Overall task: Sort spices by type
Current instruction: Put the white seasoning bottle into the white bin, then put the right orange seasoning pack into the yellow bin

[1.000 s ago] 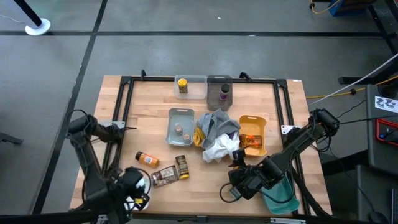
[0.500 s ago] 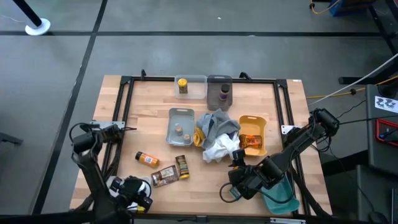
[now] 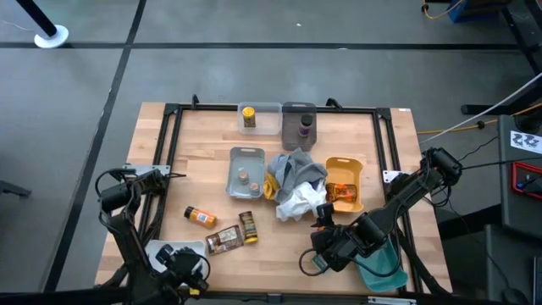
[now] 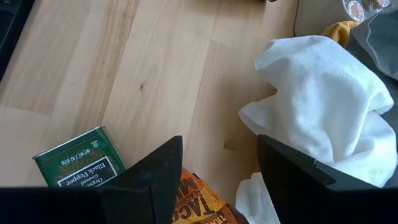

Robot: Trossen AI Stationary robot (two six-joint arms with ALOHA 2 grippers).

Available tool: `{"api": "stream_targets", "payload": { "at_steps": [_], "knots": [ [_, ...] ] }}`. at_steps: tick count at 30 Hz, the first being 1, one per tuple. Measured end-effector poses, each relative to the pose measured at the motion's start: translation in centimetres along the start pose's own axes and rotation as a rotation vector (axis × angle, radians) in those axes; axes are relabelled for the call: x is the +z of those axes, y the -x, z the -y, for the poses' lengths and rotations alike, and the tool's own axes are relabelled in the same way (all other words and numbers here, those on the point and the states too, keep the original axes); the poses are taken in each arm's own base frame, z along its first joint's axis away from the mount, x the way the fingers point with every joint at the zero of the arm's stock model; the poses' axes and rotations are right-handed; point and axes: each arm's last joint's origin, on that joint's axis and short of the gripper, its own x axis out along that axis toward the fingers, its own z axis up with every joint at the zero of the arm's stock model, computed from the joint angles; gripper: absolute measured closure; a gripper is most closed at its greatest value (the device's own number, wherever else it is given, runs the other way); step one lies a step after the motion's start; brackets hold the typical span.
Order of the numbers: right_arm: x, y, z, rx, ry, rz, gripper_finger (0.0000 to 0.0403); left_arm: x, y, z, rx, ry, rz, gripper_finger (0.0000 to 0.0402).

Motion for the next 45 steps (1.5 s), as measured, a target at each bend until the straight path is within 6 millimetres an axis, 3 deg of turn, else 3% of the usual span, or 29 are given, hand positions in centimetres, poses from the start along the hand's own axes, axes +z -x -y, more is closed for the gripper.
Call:
{"api": "stream_targets", "payload": {
  "at_steps": [10, 23, 28, 35, 40, 45],
  "knots": [
    [0.0, 0.0, 0.0, 0.0, 0.0, 0.0, 0.0196, 0.0, 0.1, 0.1, -0.016, -0.043, -0.02, 0.0179],
    [0.0, 0.0, 0.0, 0.0, 0.001, -0.001, 0.0196, 2.3, 3.2, -1.5, -0.068, 0.003, -0.047, 0.0178],
    [0.6, 0.9, 0.1, 0.042, -0.002, -0.006, 0.0196, 4.0, 4.6, -2.2, -0.127, 0.034, -0.075, 0.0178],
    [2.0, 3.2, 0.7, 0.048, -0.004, 0.006, 0.0196, 7.0, 5.2, -2.4, -0.157, -0.012, -0.076, 0.0178],
    [2.4, 4.6, 1.2, 0.045, 0.004, -0.008, 0.0196, 9.2, 4.1, -1.0, -0.207, -0.016, 0.006, 0.0178],
    [2.3, 6.0, 0.5, 0.046, 0.042, -0.01, 0.0196, 11.1, 2.8, 1.1, -0.297, -0.129, 0.022, 0.0178]
  ]
}}
